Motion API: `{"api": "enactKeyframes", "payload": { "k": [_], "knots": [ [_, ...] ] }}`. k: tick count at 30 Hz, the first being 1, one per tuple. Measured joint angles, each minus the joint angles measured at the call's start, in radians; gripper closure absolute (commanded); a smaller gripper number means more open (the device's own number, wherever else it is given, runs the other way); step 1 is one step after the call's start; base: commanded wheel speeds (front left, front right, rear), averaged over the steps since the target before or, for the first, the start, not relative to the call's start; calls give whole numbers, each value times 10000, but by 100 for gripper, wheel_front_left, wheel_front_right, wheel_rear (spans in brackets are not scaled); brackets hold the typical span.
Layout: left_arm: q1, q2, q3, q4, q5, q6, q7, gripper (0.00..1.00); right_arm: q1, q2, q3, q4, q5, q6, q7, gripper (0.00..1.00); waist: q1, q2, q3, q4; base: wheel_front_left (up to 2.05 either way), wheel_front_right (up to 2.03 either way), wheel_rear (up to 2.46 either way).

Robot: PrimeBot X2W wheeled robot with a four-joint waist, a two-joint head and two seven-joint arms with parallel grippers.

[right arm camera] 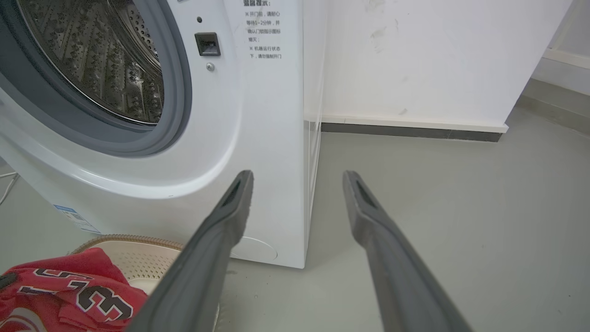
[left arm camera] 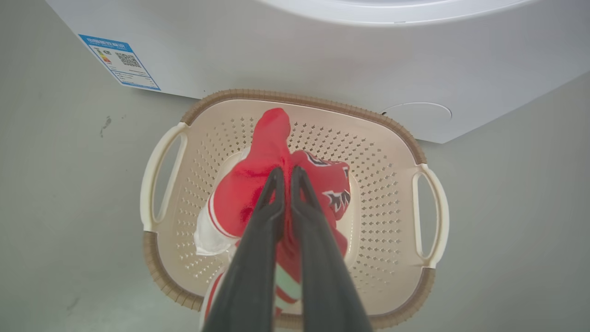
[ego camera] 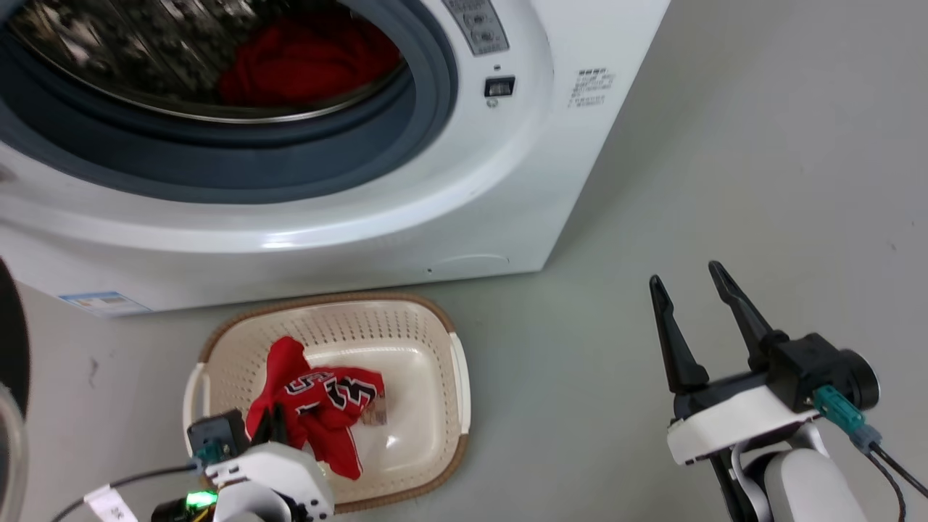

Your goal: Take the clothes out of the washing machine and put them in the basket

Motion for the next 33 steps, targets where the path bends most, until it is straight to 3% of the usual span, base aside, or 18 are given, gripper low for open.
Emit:
{"api": "enactKeyframes", "payload": {
  "k": [12,20,26,28,29,31,33],
  "knots": [
    [-3198,439,-130,3731,142,10,31,100,-1175,-8,700,359,391,-2,-397,0,0,0,2107,-701,0,0,0],
    [-4428,982,-378,5216,278,82,663,100,-1833,-8,1198,708,842,0,-562,0,0,0,3529,-1252,0,0,0],
    [-4759,1047,-362,5616,157,121,1269,100,-2121,-6,1423,819,934,0,-583,0,1,0,4085,-1579,0,0,0],
    [-4757,982,-303,5685,33,127,1438,70,-2137,-6,1413,842,945,0,-583,0,0,0,4032,-1604,0,0,0],
    [-4751,943,-286,5706,-19,153,1440,70,-2137,-6,1402,855,945,0,-585,0,0,0,3967,-1594,0,0,0],
    [-4638,853,-288,5735,-46,155,1377,0,-2131,-4,1327,901,911,0,-585,0,0,0,3761,-1549,0,0,0],
    [-4456,706,-370,5772,-21,82,1273,0,-2074,-2,1208,968,790,-2,-589,0,0,0,3479,-1483,0,0,0]
  ]
}}
